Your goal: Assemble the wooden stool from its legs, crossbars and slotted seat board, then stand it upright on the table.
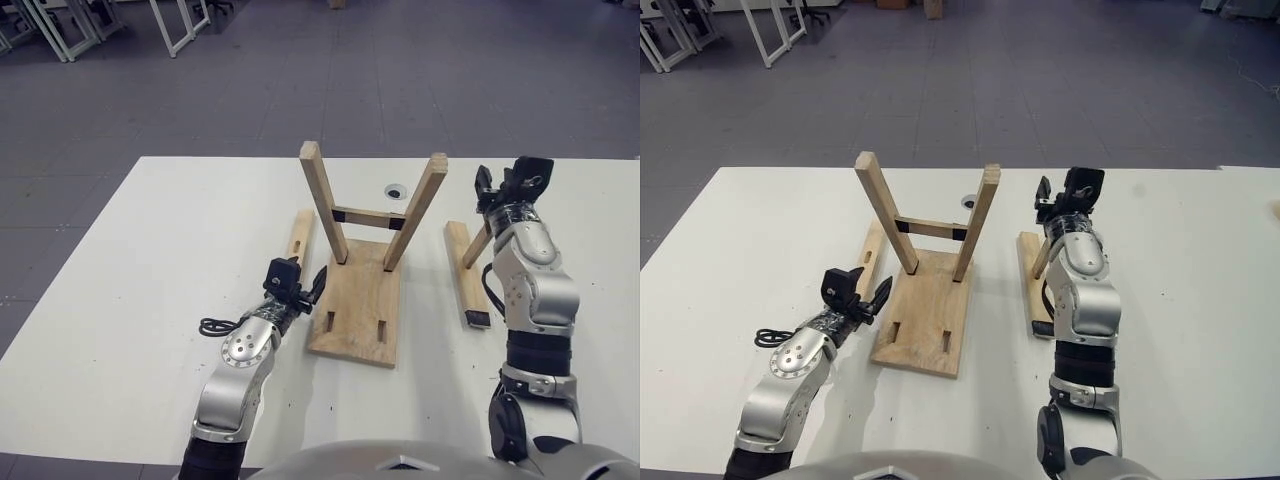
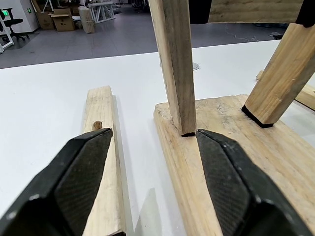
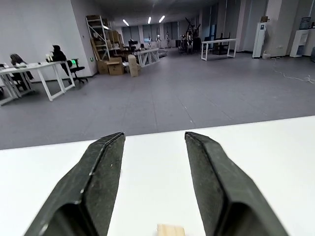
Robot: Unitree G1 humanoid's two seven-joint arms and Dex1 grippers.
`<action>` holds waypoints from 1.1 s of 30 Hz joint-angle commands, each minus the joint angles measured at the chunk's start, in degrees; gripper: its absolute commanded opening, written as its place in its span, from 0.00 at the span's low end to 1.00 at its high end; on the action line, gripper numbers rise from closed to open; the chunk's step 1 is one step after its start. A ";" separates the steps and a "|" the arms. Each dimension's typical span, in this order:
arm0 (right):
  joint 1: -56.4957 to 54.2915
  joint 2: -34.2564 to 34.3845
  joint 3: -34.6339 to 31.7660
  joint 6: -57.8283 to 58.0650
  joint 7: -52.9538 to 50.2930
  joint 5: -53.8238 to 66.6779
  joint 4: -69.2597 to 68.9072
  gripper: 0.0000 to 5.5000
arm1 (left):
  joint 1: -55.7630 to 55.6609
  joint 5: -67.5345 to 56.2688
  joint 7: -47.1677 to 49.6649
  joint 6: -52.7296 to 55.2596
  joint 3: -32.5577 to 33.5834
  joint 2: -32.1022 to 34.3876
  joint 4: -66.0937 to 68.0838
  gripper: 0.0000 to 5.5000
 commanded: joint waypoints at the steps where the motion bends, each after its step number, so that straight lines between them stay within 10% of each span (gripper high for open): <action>1: -1.06 -1.66 -1.64 5.28 -0.30 3.58 -17.64 0.49 | 0.62 0.58 0.55 0.06 0.02 -0.12 0.08 0.57; 12: 46.11 -2.85 8.31 12.49 3.78 0.69 -27.32 0.66 | 2.52 0.45 0.59 -0.26 0.41 0.30 -0.71 0.57; 19: 41.76 -4.15 9.24 9.44 4.92 -2.80 -14.70 0.66 | 1.19 0.37 0.17 0.19 0.31 0.65 -0.38 0.57; 30: 33.65 -7.25 8.81 12.66 6.64 -5.06 -8.01 0.37 | 1.09 -0.80 0.69 1.61 1.12 0.02 -0.69 0.57; 33: 30.21 -7.42 0.35 11.69 7.63 0.18 -10.33 0.37 | 0.94 -10.05 -5.87 7.27 4.93 2.28 -3.31 0.57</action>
